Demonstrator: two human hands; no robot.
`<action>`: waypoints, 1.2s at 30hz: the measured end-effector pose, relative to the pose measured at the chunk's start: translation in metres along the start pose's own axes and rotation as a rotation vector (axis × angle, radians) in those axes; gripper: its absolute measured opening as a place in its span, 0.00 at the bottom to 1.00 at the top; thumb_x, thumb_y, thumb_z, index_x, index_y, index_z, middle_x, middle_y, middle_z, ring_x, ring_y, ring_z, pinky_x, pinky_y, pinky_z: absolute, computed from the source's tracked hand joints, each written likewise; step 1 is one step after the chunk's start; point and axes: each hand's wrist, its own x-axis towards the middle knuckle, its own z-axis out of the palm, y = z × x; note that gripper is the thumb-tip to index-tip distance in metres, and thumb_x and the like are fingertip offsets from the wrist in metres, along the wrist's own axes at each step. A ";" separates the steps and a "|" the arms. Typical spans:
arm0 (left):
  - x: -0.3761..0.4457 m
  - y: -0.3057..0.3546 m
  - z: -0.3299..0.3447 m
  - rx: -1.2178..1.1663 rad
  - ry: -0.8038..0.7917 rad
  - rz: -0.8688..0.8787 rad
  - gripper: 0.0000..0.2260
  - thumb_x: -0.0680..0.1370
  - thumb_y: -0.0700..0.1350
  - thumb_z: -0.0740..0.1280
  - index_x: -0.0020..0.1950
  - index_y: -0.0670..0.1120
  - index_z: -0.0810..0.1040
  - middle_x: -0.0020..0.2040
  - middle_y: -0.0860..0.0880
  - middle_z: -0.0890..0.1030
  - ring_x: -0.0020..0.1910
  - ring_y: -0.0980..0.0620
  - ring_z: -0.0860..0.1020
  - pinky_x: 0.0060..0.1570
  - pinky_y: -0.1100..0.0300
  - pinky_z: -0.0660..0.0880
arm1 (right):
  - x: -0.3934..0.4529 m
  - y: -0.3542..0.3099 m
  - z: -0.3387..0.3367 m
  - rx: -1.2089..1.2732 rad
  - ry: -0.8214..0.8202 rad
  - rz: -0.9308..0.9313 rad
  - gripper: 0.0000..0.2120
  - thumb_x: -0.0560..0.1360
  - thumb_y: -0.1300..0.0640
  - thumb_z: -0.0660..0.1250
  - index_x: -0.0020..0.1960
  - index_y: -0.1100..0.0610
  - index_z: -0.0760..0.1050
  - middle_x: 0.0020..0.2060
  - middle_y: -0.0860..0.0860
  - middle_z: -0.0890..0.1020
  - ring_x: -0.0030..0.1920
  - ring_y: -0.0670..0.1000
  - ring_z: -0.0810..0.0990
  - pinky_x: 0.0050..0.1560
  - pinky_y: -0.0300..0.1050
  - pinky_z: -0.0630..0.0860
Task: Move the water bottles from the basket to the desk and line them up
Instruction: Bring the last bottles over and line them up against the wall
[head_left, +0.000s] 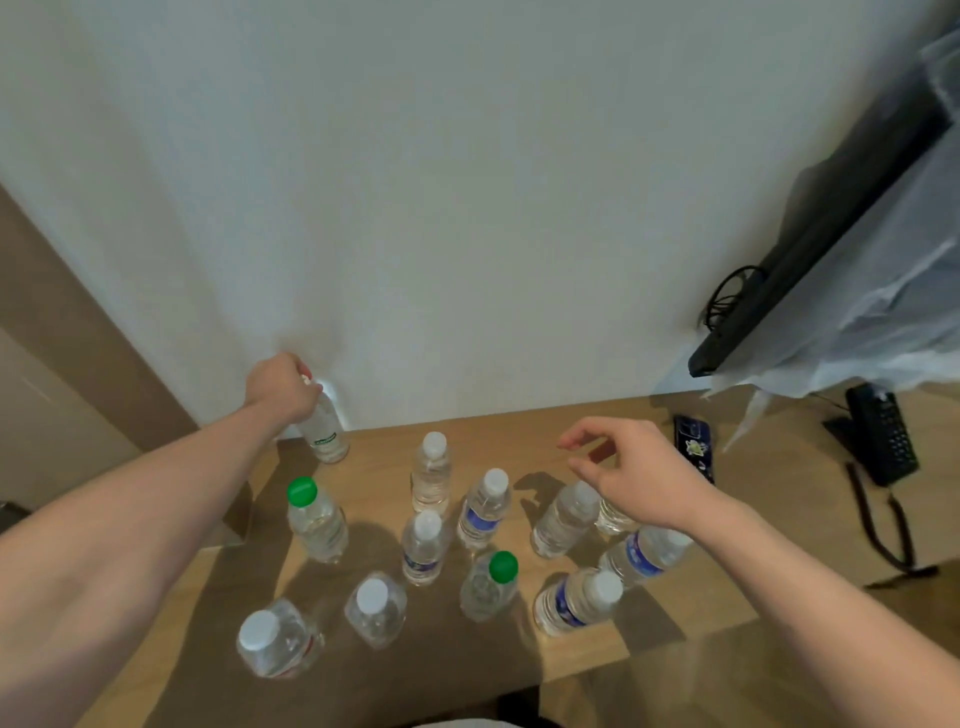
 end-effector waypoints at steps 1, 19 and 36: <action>0.000 0.000 0.002 0.010 0.000 -0.002 0.12 0.76 0.47 0.76 0.56 0.42 0.84 0.56 0.39 0.85 0.58 0.36 0.81 0.54 0.50 0.76 | -0.002 0.004 -0.002 -0.002 0.006 0.010 0.09 0.81 0.53 0.72 0.59 0.43 0.83 0.53 0.36 0.84 0.51 0.38 0.82 0.52 0.39 0.77; -0.033 0.018 -0.010 0.014 -0.068 0.056 0.21 0.81 0.44 0.70 0.74 0.43 0.75 0.70 0.42 0.79 0.68 0.38 0.76 0.66 0.47 0.75 | 0.013 0.096 -0.031 -0.097 0.041 0.279 0.14 0.82 0.58 0.67 0.66 0.48 0.81 0.66 0.48 0.81 0.56 0.51 0.82 0.59 0.47 0.75; -0.251 0.018 -0.084 -0.050 -0.040 -0.041 0.14 0.78 0.52 0.74 0.63 0.53 0.82 0.53 0.51 0.86 0.52 0.50 0.84 0.58 0.50 0.79 | 0.062 -0.031 0.016 -0.077 -0.400 -0.533 0.12 0.80 0.51 0.72 0.63 0.45 0.81 0.55 0.39 0.82 0.46 0.42 0.81 0.52 0.43 0.78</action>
